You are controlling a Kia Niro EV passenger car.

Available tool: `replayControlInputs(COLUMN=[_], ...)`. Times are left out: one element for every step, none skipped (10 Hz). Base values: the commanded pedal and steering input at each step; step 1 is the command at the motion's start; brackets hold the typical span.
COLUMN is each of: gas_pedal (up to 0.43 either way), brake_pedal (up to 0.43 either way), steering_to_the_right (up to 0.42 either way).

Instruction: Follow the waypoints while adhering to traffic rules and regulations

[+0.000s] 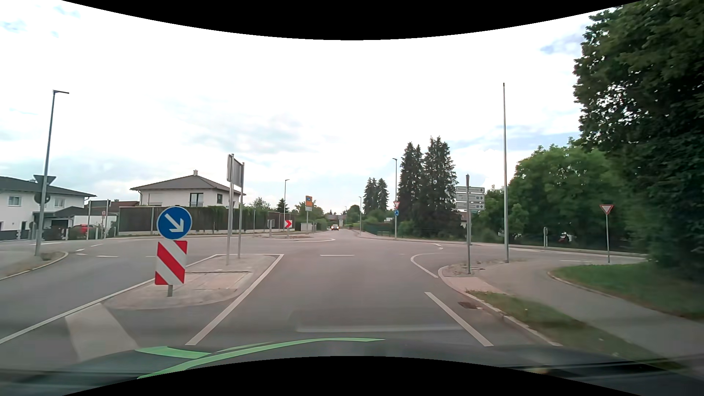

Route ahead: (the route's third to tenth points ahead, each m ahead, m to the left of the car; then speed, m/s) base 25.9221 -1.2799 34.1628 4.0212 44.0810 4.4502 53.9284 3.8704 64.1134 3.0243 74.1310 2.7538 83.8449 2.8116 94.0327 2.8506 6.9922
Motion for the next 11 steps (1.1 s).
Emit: replayControlInputs(gas_pedal=[0.000,0.000,0.000,0.000,0.000,0.000,0.000,0.008,0.020,0.028,0.028], brake_pedal=[0.000,0.000,0.000,0.000,0.000,0.000,0.000,0.000,0.000,0.000,0.000], steering_to_the_right=[0.000,0.000,0.000,0.003,0.005,0.008,0.010,0.010,0.011,0.010,0.010])
